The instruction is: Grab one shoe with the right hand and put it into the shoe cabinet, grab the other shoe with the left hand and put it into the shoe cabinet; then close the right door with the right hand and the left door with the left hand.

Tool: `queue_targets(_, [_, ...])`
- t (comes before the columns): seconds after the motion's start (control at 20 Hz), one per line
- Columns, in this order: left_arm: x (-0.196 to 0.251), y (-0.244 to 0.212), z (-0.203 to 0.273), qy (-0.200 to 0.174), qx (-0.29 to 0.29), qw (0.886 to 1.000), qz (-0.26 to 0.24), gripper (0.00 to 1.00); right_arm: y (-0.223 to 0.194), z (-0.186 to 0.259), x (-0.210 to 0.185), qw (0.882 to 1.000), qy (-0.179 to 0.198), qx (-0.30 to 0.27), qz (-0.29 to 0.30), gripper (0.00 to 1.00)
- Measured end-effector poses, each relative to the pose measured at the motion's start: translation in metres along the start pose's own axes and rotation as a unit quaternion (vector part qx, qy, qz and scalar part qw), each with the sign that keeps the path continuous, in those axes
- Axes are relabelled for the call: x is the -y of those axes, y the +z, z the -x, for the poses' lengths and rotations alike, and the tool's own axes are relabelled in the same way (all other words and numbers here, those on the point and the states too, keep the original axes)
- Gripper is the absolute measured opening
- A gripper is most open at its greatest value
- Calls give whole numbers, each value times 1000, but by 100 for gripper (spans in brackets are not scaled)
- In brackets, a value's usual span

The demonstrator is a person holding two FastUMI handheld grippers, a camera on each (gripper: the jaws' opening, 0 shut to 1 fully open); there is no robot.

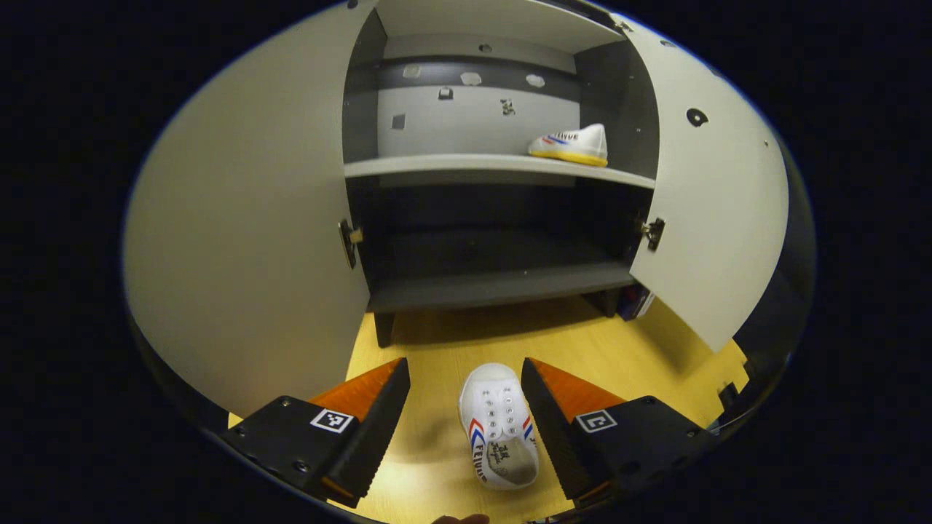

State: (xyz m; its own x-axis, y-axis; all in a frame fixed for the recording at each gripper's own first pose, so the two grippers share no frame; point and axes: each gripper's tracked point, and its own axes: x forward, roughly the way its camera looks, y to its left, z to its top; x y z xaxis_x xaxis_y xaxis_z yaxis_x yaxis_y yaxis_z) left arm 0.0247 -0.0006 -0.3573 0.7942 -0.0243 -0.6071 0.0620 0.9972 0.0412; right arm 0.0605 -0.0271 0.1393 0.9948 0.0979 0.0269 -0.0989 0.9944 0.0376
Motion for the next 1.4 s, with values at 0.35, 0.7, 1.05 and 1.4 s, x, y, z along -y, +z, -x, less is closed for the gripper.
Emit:
queue_targets(0.35, [1,-84,-41,-42,-110,993,31,93,2,11,13,999,-28,-2,17,37])
queue_targets(0.7, [3,-131,-65,-51,-172,982,53,87,2,12,20,999,-42,0,22,37])
queue_targets(1.05, [16,-138,-70,-59,-191,977,73,46,1,12,28,998,-58,1,31,37])
queue_targets(1.4, [8,-124,-63,-45,-184,980,67,12,2,11,31,998,-59,5,31,37])
